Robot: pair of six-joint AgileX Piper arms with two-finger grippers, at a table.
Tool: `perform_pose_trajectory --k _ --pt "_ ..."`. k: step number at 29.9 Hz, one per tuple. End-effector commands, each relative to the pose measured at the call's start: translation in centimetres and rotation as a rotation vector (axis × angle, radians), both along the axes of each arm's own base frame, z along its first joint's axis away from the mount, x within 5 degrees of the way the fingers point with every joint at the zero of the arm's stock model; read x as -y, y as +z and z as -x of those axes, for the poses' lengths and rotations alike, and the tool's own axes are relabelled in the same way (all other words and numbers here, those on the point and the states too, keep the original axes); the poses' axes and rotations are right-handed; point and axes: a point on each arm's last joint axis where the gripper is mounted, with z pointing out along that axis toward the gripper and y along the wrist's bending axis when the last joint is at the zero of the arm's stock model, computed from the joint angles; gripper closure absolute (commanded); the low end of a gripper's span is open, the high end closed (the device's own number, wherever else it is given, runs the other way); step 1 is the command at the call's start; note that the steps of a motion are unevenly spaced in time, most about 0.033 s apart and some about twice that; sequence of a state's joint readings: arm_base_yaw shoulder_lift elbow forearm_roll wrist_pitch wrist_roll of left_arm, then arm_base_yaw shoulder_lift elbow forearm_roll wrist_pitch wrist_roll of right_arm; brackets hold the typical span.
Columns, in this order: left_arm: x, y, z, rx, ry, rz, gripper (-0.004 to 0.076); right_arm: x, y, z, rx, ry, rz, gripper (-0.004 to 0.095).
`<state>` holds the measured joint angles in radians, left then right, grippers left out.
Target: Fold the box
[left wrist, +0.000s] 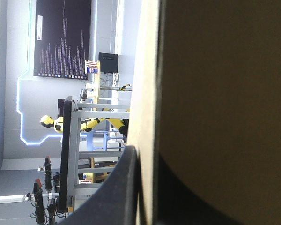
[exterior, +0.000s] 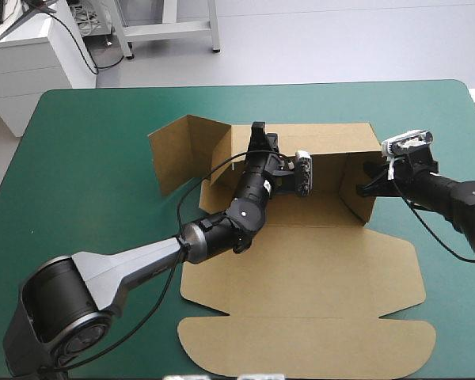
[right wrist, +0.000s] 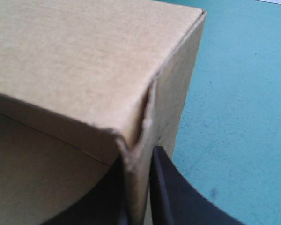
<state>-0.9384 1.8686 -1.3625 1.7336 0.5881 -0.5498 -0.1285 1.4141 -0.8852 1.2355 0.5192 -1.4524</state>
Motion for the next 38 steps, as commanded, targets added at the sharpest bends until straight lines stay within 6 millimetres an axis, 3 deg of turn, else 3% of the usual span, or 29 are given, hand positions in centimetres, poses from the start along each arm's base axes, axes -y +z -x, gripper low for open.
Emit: perform_pose_trajectory --k 1,14,16,21,23,29,32,38 --pt "0.4 1.4 0.7 -0.028 -0.054 0.072 0.0732 -1.6 0.8 0.6 0.002 0.138 -0.010 0.0907" --pt "0.4 1.4 0.7 -0.030 -0.053 0.078 0.0707 -1.6 0.1 1.1 -0.080 0.176 0.018 0.0907" --pt "0.4 1.4 0.7 -0.029 -0.050 0.078 0.0655 -1.6 0.0 1.2 -0.096 0.179 0.017 0.0906" --pt "0.3 1.5 0.7 -0.025 -0.040 0.077 0.0390 -1.6 0.0 1.2 -0.115 0.151 -0.013 0.0906" --pt "0.3 1.4 0.7 -0.027 -0.045 0.077 0.0335 -1.6 0.0 1.2 -0.122 0.134 -0.021 0.0906" --pt "0.6 1.8 1.0 -0.017 -0.044 0.087 0.0395 -2.0 0.5 0.6 -0.105 0.072 0.006 0.0906" --pt "0.8 3.0 0.9 0.022 -0.015 0.108 0.0432 -2.8 1.5 0.1 -0.080 0.048 0.028 0.0906" --pt "1.5 5.8 1.5 0.091 0.018 0.171 0.0434 -3.0 3.4 -1.4 -0.113 -0.032 0.032 0.0907"
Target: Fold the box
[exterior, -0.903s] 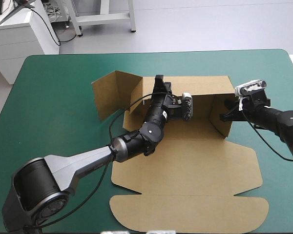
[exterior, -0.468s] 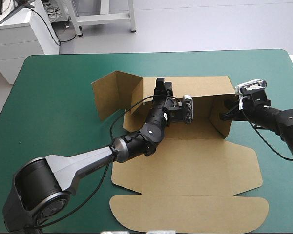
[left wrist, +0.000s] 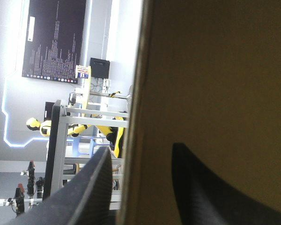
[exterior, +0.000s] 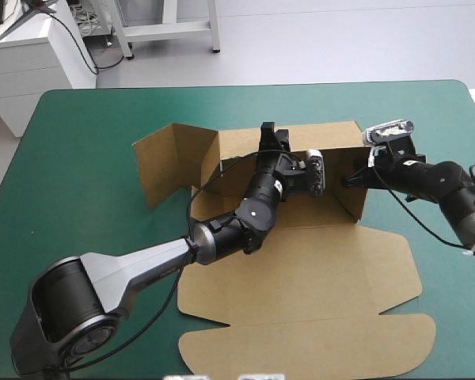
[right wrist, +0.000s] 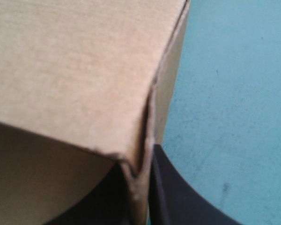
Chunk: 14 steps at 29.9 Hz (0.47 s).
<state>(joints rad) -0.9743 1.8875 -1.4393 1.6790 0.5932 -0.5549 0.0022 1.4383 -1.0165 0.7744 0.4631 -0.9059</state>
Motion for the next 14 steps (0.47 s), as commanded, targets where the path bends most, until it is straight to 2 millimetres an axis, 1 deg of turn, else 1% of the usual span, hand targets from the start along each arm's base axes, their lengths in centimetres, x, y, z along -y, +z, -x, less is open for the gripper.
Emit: perform_pose_trajectory --k 1,6,10,12,14 --pt "-0.1 4.7 1.2 0.108 0.043 0.095 0.0434 -0.4 1.8 -0.3 -0.044 -0.002 -0.015 0.0907" --pt "0.6 6.0 3.3 0.155 0.054 0.092 0.0437 -0.3 3.7 -1.1 -0.035 -0.037 -0.037 0.0907" --pt "1.1 7.5 5.6 0.172 0.018 0.126 0.0468 -0.4 5.4 -1.2 -0.044 -0.056 -0.067 0.0907" --pt "1.0 8.8 7.0 0.188 0.007 0.153 0.0490 -0.2 6.3 -1.2 -0.066 -0.074 -0.050 0.0906" --pt "0.6 10.2 8.3 0.204 0.002 0.187 0.0528 0.0 7.0 -1.0 -0.087 -0.087 -0.028 0.0907"
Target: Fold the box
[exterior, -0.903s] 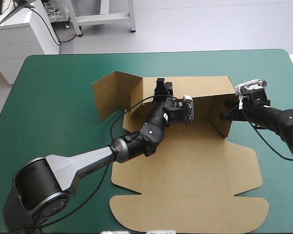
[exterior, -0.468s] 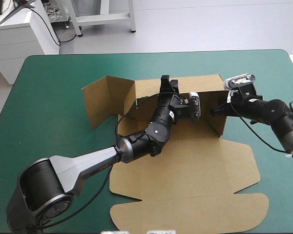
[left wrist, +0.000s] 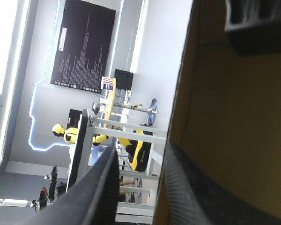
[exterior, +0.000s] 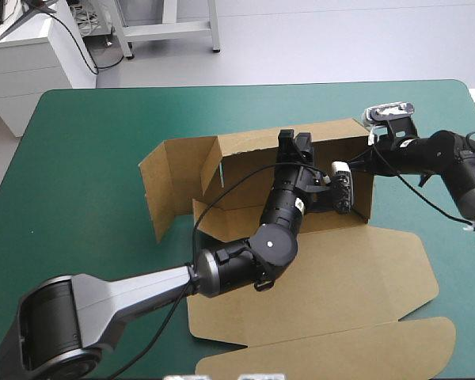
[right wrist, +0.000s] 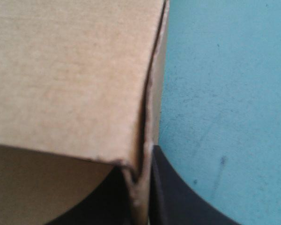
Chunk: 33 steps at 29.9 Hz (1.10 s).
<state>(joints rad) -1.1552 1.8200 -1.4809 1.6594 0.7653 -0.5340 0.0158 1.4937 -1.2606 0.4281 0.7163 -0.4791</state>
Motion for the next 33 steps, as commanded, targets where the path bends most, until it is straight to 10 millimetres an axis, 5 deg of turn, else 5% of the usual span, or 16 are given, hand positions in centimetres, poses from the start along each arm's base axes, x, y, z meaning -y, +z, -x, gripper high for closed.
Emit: perform_pose_trajectory --k 1,6,15,21,33 --pt "-2.2 6.6 2.7 0.115 0.014 0.138 0.0558 0.1 3.7 0.6 0.051 -0.051 -0.027 0.0907" --pt "-6.6 11.9 4.3 0.145 0.029 0.294 0.0732 -0.1 5.4 1.3 -0.017 -0.038 -0.055 0.0907" --pt "-17.9 16.6 2.8 -0.047 0.245 0.643 0.0729 -0.4 5.4 2.0 -0.164 -0.038 -0.091 0.0907" --pt "-24.1 15.7 0.2 -0.246 0.461 0.828 0.0729 -0.8 3.2 1.0 -0.282 -0.023 -0.087 0.0907" --pt "-31.8 12.3 -3.3 -0.585 0.700 0.980 0.0729 -3.7 -1.3 -3.8 -0.292 -0.014 0.029 0.0849"
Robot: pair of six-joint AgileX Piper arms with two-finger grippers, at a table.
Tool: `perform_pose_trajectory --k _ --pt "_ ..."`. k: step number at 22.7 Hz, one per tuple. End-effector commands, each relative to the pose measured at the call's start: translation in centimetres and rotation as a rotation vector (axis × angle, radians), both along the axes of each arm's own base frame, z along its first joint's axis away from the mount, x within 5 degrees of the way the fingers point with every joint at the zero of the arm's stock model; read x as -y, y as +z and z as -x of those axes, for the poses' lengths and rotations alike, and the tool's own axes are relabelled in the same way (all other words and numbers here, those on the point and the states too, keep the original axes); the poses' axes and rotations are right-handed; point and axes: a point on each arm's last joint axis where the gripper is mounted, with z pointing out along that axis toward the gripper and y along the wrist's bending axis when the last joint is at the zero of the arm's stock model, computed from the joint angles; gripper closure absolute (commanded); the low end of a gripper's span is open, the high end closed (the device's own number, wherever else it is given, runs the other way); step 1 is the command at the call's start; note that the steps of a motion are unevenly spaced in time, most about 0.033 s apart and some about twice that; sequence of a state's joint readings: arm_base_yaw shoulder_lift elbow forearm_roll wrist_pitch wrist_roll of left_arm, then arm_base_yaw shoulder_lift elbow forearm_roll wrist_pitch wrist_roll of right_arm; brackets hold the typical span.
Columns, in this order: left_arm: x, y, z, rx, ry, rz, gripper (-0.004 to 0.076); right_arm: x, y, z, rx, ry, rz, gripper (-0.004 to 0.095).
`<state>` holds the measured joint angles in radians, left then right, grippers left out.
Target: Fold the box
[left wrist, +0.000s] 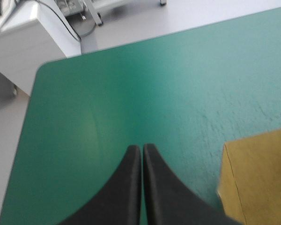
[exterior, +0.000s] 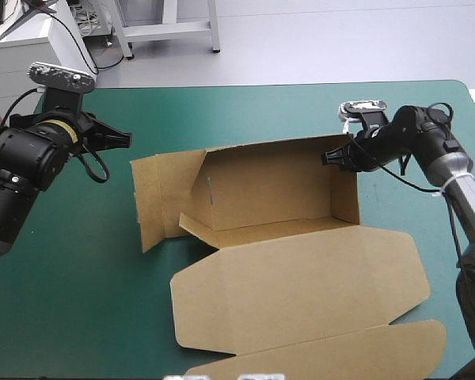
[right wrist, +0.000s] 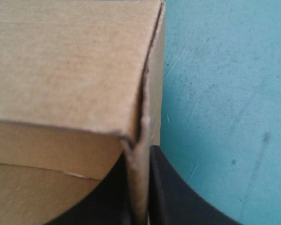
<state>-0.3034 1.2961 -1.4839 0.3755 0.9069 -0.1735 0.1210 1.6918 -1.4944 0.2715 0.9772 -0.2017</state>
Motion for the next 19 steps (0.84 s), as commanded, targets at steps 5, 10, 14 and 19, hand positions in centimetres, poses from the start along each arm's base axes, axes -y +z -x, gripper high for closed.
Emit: perform_pose_trajectory --k 5,10,14,19 --pt "-3.8 -0.5 -0.1 -0.076 -0.001 0.143 0.0729 -0.8 0.2 -1.8 0.008 -0.068 0.044 0.0722" --pt "-5.4 -1.8 0.0 -0.151 0.038 0.144 0.0729 -1.1 2.6 -3.1 0.108 -0.089 0.002 0.0415" --pt "-5.3 -2.0 -0.2 -0.161 0.038 0.149 0.0729 -0.9 5.6 -3.1 0.173 -0.082 0.019 0.0371" --pt "-5.3 -2.5 -0.7 -0.183 0.039 0.148 0.0729 -0.2 10.7 -1.3 0.198 -0.070 0.060 0.0372"
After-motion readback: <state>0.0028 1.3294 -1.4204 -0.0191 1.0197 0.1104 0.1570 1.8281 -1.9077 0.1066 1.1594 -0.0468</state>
